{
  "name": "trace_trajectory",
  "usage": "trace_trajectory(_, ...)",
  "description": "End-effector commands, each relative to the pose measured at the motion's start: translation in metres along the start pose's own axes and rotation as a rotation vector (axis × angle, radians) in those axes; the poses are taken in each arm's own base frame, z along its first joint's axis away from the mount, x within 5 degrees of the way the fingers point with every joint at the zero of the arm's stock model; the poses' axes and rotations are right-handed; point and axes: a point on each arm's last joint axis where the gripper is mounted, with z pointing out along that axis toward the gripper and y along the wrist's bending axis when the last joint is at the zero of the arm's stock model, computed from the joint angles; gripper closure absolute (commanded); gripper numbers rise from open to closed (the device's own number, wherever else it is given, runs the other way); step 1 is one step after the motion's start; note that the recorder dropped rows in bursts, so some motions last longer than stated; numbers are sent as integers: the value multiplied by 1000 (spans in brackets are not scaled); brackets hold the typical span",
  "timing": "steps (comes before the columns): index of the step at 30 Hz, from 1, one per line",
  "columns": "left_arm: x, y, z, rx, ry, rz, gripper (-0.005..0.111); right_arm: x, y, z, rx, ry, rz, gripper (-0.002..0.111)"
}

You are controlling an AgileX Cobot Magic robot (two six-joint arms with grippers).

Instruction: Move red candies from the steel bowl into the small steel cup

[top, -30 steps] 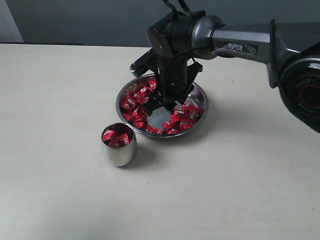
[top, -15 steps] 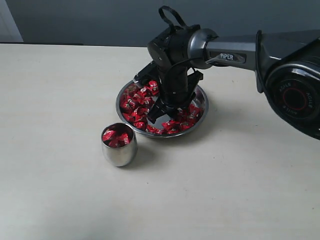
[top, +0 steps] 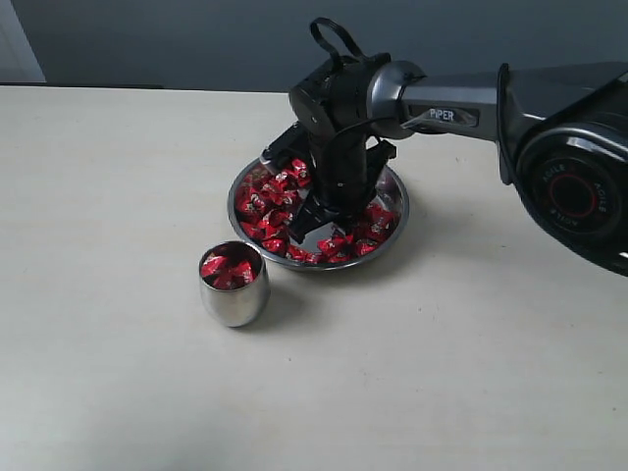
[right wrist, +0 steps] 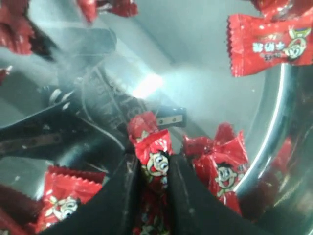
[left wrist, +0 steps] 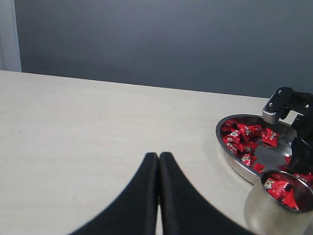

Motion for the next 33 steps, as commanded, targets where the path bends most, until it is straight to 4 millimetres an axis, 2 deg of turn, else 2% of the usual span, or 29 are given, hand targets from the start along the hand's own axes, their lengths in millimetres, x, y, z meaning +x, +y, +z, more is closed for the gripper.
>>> trace_trajectory(1, 0, 0, 0, 8, -5, -2, 106, -6, -6, -19, 6, -97, 13, 109)
trace_trajectory(7, 0, 0, 0, 8, -5, -2, 106, -13, -6, -47, -58, -232, 76, 109)
trace_trajectory(11, 0, 0, 0, 8, -5, -2, 106, -17, -4, -58, -106, -294, 116, 109)
trace_trajectory(18, 0, 0, 0, 8, -5, -2, 106, -21, -1, -51, -133, -316, 133, 108)
trace_trajectory(23, 0, 0, 0, 8, -5, -2, 106, -21, 0, -48, -130, -310, 111, 84)
trace_trajectory(25, 0, 0, 0, 8, -5, -2, 106, -21, 0, -47, -130, -306, 106, 77)
trace_trajectory(33, 0, 0, 0, 8, -7, -2, 106, -20, 1, -44, -132, -293, 105, 77)
